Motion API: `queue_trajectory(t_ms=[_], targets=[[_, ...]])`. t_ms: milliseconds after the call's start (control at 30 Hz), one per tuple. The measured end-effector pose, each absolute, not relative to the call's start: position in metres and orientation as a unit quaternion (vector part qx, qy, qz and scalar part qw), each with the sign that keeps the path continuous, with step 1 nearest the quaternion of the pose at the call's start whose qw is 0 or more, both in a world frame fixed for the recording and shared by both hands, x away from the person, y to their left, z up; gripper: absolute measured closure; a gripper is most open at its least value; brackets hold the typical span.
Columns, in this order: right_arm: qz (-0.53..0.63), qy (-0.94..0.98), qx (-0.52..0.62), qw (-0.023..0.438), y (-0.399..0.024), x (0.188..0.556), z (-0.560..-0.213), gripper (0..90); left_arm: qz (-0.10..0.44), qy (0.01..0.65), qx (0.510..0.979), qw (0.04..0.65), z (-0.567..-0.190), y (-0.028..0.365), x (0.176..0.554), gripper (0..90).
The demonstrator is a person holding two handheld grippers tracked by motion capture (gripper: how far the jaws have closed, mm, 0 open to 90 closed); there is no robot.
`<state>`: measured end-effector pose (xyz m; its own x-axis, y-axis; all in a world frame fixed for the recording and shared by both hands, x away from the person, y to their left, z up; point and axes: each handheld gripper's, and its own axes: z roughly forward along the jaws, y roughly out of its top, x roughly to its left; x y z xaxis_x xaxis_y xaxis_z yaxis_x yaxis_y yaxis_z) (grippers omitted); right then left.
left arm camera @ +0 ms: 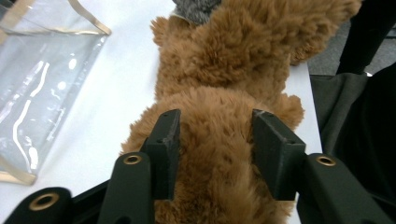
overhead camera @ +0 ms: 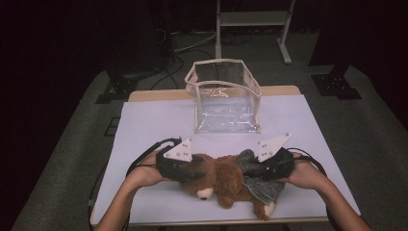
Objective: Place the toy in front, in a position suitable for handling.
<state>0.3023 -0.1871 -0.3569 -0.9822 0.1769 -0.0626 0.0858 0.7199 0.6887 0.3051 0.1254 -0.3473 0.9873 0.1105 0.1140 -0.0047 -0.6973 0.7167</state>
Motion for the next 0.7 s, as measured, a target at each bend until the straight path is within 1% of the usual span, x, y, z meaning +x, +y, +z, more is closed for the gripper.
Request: queue_trajectory(t_ms=[167,367,567,700], targets=[[0.359,0.929,0.065,0.065,-0.185,0.301,-0.355,72.9,0.056,0.033,0.914,0.401,-0.357,0.127,0.307,57.4],[0.34,0.934,0.032,0.104,-0.176,0.295,-0.334,72.9,0.055,0.034,0.914,0.4,-0.361,0.127,0.305,58.4],[0.373,0.923,-0.003,0.097,-0.154,0.291,-0.319,72.9,0.057,0.028,0.915,0.399,-0.361,0.127,0.303,58.6],[0.38,0.921,-0.016,0.085,-0.142,0.29,-0.321,72.9,0.054,0.028,0.914,0.401,-0.362,0.127,0.301,58.4]])
